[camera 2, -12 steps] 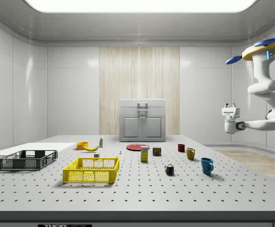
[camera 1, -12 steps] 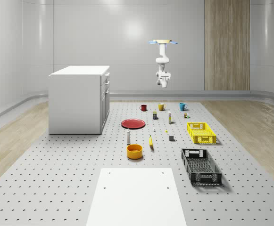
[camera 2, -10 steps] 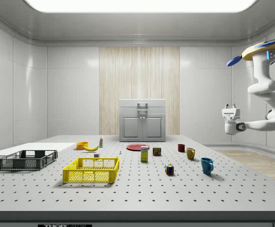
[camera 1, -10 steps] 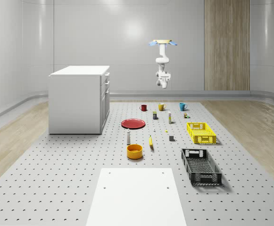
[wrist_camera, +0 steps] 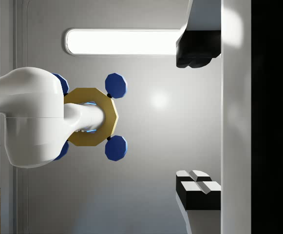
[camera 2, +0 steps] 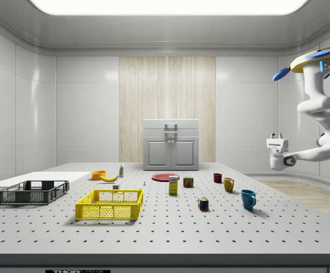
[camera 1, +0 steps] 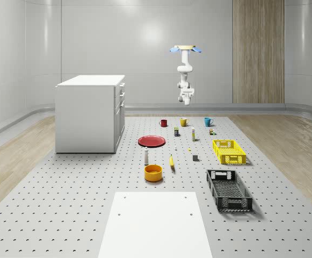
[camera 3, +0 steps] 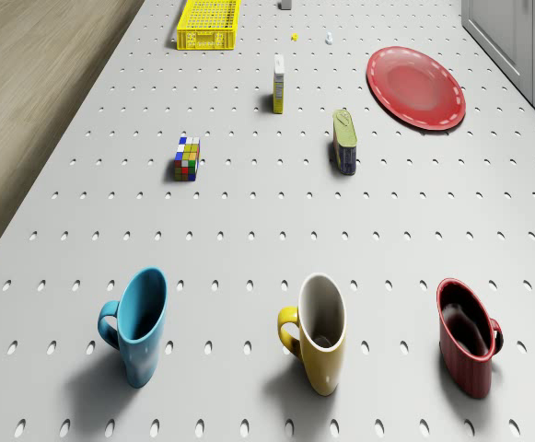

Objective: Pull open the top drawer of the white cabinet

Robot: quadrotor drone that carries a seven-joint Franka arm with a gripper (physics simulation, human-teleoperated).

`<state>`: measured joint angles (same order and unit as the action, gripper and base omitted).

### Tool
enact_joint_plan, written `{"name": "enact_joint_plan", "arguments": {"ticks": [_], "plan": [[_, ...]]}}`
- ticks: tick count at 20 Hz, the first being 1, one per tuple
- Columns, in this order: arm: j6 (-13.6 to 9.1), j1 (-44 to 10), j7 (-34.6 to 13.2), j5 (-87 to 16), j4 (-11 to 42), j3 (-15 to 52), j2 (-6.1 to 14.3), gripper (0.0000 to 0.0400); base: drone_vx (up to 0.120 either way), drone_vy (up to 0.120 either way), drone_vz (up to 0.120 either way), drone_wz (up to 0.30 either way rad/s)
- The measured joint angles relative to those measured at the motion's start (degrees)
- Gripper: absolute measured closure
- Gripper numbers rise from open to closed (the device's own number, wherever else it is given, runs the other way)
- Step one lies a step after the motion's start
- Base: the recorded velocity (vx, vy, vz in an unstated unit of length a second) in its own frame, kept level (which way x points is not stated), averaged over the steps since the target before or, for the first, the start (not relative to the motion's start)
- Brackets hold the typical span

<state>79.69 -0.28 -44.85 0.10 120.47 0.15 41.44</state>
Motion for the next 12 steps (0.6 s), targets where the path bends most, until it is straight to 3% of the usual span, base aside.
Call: {"name": "enact_joint_plan", "arguments": {"ticks": [12], "plan": [[-1.66, -0.12, 0.05, 0.04, -3.38, 0.08, -1.19, 0.0095, 0.0, 0.0, 0.0, 0.0]]}}
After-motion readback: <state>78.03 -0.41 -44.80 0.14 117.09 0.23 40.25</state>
